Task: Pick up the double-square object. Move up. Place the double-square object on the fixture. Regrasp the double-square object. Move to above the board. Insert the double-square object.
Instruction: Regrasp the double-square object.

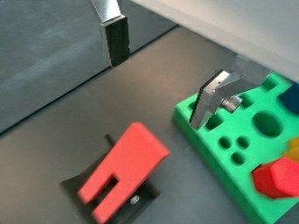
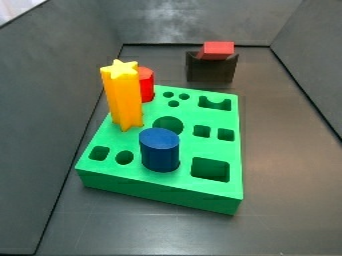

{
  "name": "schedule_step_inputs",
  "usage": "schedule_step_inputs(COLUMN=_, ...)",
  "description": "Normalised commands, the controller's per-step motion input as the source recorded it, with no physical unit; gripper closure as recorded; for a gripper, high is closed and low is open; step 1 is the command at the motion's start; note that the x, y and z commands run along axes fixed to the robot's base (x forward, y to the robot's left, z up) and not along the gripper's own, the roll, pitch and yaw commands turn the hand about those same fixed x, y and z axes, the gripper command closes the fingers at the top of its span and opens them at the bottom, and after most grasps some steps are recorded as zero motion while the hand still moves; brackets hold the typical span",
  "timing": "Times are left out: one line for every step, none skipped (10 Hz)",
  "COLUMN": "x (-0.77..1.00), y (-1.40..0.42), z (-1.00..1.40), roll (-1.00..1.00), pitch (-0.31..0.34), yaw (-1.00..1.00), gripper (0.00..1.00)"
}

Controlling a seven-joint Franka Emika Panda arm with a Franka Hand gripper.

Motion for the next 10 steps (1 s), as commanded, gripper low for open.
schedule_step_inputs(x=0.01, y=-0.02, z=0.01, roll=1.00, pitch=0.012, yaw=0.01, gripper=0.00)
schedule_step_inputs(x=0.01, y=-0.02, z=0.01, roll=1.00, pitch=0.019, yaw=0.01, gripper=0.00)
schedule_step_inputs(x=0.02, y=-0.02, z=0.00, roll=1.00, pitch=0.027, yaw=0.02, gripper=0.00)
schedule_step_inputs(x=0.04, y=-0.02, z=0.00, roll=1.00, pitch=0.039, yaw=0.02, gripper=0.00)
schedule_step_inputs(x=0.04, y=-0.03, z=0.00, roll=1.00, pitch=0.052, yaw=0.02, gripper=0.00)
schedule_step_inputs(x=0.06, y=-0.03, z=0.00, roll=1.00, pitch=0.073, yaw=0.03, gripper=0.00)
schedule_step_inputs(x=0.07, y=-0.03, z=0.00, roll=1.00, pitch=0.087, yaw=0.03, gripper=0.00)
schedule_step_inputs(x=0.08, y=-0.04, z=0.00, roll=1.00, pitch=0.118, yaw=0.05, gripper=0.00)
schedule_step_inputs(x=0.09, y=-0.04, z=0.00, roll=1.00, pitch=0.146, yaw=0.07, gripper=0.00)
schedule_step_inputs(x=0.10, y=-0.04, z=-0.01, roll=1.00, pitch=0.190, yaw=0.10, gripper=0.00)
